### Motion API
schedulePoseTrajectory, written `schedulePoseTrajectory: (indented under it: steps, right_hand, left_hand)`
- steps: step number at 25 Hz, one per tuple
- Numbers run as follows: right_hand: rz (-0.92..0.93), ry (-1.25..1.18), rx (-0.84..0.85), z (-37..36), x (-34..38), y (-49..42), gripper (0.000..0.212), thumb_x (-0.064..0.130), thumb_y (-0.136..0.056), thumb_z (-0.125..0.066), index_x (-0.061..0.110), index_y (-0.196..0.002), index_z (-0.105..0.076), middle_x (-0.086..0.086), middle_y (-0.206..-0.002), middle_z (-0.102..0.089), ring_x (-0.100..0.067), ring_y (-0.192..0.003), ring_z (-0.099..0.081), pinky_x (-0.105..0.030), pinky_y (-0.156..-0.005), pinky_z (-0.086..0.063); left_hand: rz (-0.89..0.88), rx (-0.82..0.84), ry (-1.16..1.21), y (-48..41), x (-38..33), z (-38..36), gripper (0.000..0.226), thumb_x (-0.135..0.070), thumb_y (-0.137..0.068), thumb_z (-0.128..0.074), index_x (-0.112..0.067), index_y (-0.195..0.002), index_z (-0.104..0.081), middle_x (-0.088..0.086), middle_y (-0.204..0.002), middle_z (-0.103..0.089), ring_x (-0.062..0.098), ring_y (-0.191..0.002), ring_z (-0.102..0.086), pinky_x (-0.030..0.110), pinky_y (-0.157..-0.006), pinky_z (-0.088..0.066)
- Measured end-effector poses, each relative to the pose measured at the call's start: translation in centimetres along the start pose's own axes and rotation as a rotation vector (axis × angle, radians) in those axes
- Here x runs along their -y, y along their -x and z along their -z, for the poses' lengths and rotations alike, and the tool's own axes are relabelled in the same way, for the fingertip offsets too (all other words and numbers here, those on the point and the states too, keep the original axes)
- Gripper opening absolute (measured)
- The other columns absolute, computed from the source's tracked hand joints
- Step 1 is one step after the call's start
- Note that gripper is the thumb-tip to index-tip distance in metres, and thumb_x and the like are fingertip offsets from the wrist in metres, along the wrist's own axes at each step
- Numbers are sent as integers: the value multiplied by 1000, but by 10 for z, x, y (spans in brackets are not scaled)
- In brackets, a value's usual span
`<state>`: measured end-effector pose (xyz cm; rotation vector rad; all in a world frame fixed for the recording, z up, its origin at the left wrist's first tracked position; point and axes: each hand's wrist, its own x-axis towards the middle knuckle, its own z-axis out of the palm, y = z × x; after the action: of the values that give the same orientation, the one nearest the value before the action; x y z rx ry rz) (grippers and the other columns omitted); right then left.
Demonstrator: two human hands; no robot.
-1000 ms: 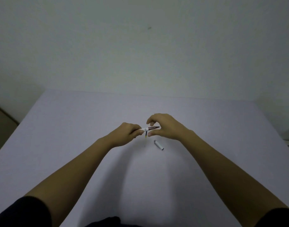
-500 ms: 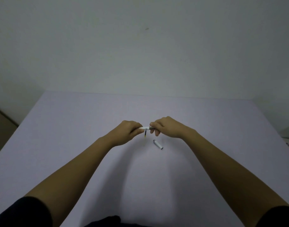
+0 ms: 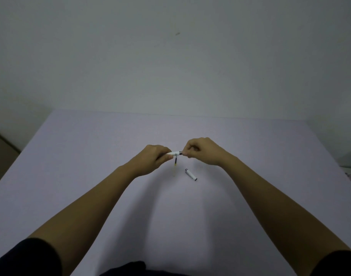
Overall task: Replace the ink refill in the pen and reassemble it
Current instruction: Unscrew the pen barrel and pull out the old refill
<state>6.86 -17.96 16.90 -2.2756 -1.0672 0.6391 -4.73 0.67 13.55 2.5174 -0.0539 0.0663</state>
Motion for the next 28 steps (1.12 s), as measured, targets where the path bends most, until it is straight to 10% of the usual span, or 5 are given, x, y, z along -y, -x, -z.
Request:
schedulePoseTrajectory:
  steps: [28]
  right_hand:
    - [0,-206,-196,2,11,2,16,34,-77,-72,27,-88,-63,6,-83,-65,-2,-73,-60,-16,-66,-46]
  left_hand:
    - [61,-62,133,-3,-1,8,24,-34,-94,-47,-19,-88,-65,5,-71,-61,9,-60,-47,23,-56,-36]
